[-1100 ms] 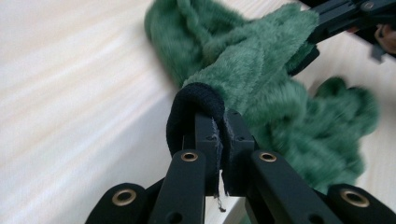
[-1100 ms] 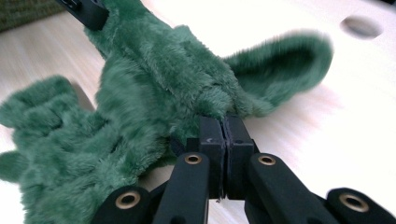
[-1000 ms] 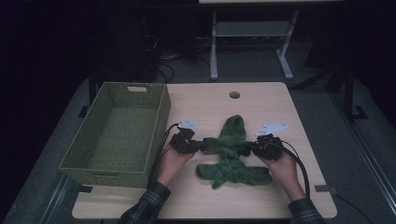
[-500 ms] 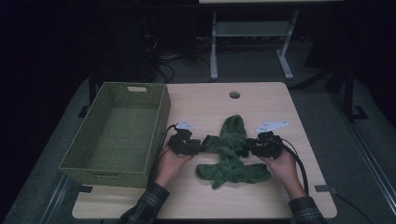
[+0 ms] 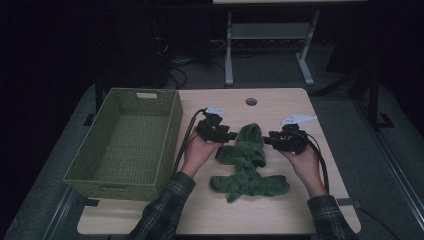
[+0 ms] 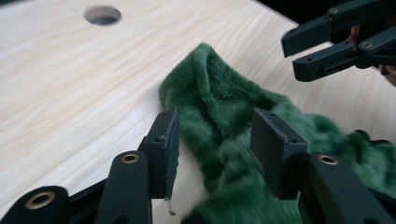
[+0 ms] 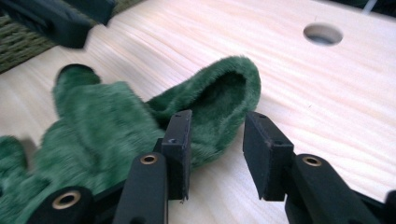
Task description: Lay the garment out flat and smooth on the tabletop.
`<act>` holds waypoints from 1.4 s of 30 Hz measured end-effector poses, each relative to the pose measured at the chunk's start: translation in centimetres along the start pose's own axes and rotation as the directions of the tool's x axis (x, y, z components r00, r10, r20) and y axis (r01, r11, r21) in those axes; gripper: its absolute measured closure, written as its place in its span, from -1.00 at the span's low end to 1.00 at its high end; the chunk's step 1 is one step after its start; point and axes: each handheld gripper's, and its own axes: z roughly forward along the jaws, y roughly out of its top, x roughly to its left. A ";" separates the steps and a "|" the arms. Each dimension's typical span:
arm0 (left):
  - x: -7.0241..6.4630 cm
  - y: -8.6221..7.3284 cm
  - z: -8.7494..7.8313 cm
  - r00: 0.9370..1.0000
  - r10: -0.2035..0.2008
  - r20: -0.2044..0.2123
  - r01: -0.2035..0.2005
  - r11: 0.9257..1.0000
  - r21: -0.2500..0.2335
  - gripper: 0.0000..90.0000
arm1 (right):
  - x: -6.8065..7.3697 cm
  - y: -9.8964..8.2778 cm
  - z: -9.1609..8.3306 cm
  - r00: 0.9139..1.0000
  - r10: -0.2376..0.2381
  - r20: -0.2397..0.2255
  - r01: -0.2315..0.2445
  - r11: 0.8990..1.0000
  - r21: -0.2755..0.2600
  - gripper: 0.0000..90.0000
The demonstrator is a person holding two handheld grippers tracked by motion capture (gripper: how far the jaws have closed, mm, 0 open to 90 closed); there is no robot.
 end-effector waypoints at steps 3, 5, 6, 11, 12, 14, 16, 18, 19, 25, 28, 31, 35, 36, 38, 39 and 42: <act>0.5 0.0 2.3 1.000 -0.018 0.026 0.017 1.000 0.018 0.12 | -0.5 0.3 1.3 1.000 0.007 0.011 -0.007 1.000 0.016 0.34; 0.7 -0.2 3.4 0.999 -0.024 0.042 0.023 0.999 0.031 0.11 | -0.6 0.3 2.0 1.000 0.017 0.022 -0.017 1.000 0.018 0.33; 0.8 -0.2 3.9 0.998 -0.034 0.047 0.033 0.999 0.032 0.10 | -0.7 0.2 2.4 0.999 0.022 0.026 -0.023 0.999 0.027 0.31; 0.3 -0.5 5.6 0.997 -0.036 0.069 0.030 0.997 0.074 -0.01 | -1.1 -0.3 3.7 0.998 0.054 0.023 -0.055 0.997 0.057 0.22; 0.3 -0.6 5.7 0.997 -0.030 0.067 0.024 0.996 0.085 -0.04 | -1.0 -0.3 3.9 0.998 0.060 0.023 -0.062 0.996 0.059 0.20; 0.2 -0.8 6.1 0.999 -0.014 0.053 0.007 0.993 0.121 -0.04 | -1.0 -0.4 4.2 0.998 0.061 0.019 -0.063 0.995 0.071 0.19; 0.4 -1.1 6.3 0.999 0.005 0.035 -0.010 0.988 0.156 -0.03 | -0.9 -0.5 4.6 0.998 0.067 0.019 -0.068 0.994 0.087 0.19; 0.5 -1.4 6.6 1.000 0.003 0.024 -0.007 0.985 0.170 0.01 | -0.9 -0.7 4.9 0.997 0.070 0.013 -0.071 0.992 0.102 0.23; 0.5 -1.6 6.6 1.000 0.005 0.019 -0.008 0.986 0.166 0.05 | -0.9 -0.8 5.0 0.998 0.070 0.010 -0.070 0.992 0.106 0.26; 0.8 -1.9 5.8 1.000 -0.006 0.016 0.003 0.989 0.150 0.48 | -0.8 -0.9 5.5 0.998 0.070 -0.001 -0.070 0.989 0.134 0.51; 1.1 -2.0 5.2 1.000 -0.015 0.023 0.012 0.990 0.140 0.72 | -0.8 -1.1 5.6 0.997 0.075 -0.002 -0.074 0.986 0.148 0.68; 1.3 -2.1 4.4 0.999 -0.025 0.024 0.022 0.994 0.109 0.80 | -0.8 -1.0 5.5 0.998 0.066 0.002 -0.066 0.988 0.140 0.81; 1.7 -2.0 3.2 0.999 -0.036 0.015 0.035 0.997 0.069 0.98 | -0.5 -0.6 4.8 0.999 0.048 0.013 -0.049 0.993 0.103 0.90; 1.8 -2.0 3.0 0.999 -0.039 0.016 0.038 0.997 0.060 0.99 | -0.5 -0.5 4.6 0.999 0.041 0.017 -0.042 0.995 0.091 0.90; 1.9 -2.0 2.7 0.998 -0.048 0.028 0.047 0.998 0.039 0.91 | -0.4 -0.3 4.3 0.999 0.041 0.013 -0.041 0.996 0.074 0.90; 1.8 -1.8 2.6 0.999 -0.038 0.028 0.037 0.999 0.037 0.83 | -0.3 -0.3 4.3 0.999 0.043 0.015 -0.044 0.996 0.072 0.90; 1.4 -1.4 3.2 0.999 -0.018 0.047 0.016 0.999 0.045 0.61 | 0.0 -0.1 4.3 1.000 0.024 0.011 -0.024 0.998 0.065 0.91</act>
